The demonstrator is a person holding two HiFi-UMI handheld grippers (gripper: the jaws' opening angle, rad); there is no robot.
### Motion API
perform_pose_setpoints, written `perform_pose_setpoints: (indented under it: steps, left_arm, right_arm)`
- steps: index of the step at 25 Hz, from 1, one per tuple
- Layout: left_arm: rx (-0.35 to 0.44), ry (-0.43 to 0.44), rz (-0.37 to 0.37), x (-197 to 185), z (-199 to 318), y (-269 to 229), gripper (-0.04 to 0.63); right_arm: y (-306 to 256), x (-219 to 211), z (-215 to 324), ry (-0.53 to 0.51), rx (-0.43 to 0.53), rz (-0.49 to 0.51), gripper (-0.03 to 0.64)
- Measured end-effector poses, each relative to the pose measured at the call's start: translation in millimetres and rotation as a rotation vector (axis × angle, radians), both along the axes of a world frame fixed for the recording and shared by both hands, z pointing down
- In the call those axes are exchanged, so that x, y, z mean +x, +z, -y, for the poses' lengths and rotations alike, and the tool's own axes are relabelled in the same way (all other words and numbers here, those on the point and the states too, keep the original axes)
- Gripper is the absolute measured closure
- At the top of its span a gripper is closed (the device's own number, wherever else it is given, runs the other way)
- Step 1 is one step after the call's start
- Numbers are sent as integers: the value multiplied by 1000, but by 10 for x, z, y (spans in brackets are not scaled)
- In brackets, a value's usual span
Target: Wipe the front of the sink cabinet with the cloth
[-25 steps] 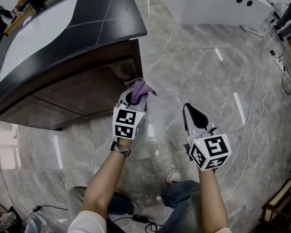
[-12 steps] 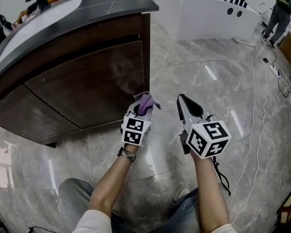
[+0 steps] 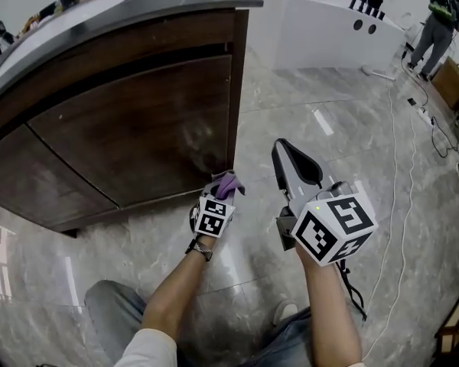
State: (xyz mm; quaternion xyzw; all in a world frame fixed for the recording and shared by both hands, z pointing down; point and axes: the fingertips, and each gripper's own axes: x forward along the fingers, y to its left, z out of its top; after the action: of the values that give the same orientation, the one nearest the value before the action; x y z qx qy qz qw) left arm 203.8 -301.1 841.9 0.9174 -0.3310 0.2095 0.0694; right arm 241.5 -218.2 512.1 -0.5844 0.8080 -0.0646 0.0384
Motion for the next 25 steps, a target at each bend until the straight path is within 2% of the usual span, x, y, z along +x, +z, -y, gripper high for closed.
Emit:
perform_pose_setpoints:
  steps: [2, 4, 6, 10, 14, 19, 21, 25]
  left_arm:
    - [-26, 16, 25, -32, 5, 215, 545]
    - [-4, 45, 49, -39, 28, 334, 546]
    - [10, 78, 75, -31, 25, 368, 546]
    - [-35, 141, 102, -65, -71, 229, 545]
    - [33, 168, 67, -170, -39, -438, 545]
    - [185, 220, -16, -203, -38, -1680, 545]
    - [220, 233, -73, -182, -60, -2202, 545]
    - [246, 232, -230, -256, -98, -3047, 545]
  right_arm:
    - [65, 2, 70, 5, -4, -8, 611]
    - [184, -30, 153, -3, -19, -18, 611]
    - [291, -78, 211, -21, -39, -12, 611]
    - [361, -118, 206, -36, -53, -50, 611]
    - [356, -22, 204, -9, -60, -67, 611]
    - [109, 102, 89, 40, -27, -74, 611]
    - [-9, 148, 0, 61, -6, -58, 611]
    - [-108, 146, -138, 82, -1, -12, 611]
